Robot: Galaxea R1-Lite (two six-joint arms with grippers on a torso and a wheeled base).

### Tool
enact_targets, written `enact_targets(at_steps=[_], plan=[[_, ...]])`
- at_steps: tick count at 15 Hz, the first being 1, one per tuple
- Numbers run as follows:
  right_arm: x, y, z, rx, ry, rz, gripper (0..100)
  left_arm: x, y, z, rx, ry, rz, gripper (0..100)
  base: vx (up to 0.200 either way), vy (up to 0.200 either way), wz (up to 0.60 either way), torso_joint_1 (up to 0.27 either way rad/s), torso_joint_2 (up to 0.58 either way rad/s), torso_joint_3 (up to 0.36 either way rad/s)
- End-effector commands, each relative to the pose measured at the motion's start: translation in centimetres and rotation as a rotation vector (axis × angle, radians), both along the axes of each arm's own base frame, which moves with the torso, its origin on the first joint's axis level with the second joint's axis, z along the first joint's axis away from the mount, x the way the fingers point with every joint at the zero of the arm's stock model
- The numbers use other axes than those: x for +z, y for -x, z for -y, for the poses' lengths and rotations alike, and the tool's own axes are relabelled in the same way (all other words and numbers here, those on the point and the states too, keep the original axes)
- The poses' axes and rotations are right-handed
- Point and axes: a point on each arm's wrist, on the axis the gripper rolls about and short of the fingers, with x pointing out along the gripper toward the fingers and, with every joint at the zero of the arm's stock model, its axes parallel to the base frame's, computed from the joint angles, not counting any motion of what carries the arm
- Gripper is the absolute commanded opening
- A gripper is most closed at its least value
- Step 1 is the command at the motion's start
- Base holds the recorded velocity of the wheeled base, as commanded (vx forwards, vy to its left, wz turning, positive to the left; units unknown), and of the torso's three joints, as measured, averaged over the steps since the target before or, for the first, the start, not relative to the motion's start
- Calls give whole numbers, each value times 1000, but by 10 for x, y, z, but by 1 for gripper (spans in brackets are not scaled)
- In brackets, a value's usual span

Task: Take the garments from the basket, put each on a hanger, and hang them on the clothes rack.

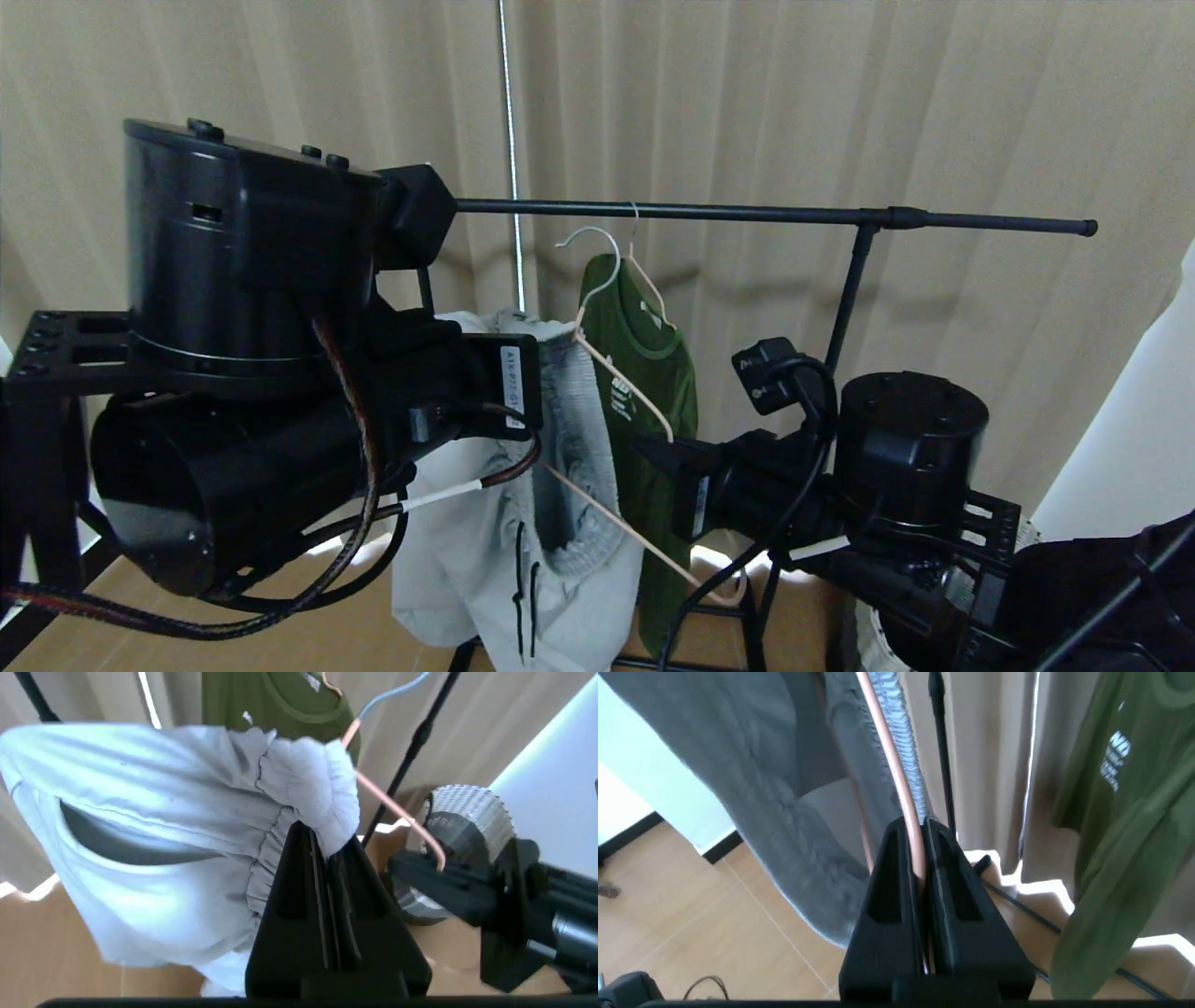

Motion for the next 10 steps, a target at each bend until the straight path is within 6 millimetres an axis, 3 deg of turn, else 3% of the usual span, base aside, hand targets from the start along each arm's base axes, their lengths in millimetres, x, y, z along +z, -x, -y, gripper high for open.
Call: enact_targets(at_steps=[1, 9, 10], plan=[[14, 6, 7, -4, -30, 30, 0, -2, 4, -3, -6, -5, -4, 0, 0, 0, 0, 0, 0, 0], [29, 30, 31, 2, -53, 88, 0, -6, 21, -4, -133, 15, -39, 0, 0, 0, 0, 0, 0, 0], [30, 33, 34, 5, -51, 108, 0, -8, 21, -4, -133, 11, -43, 100, 0, 0, 0, 0, 0, 0]])
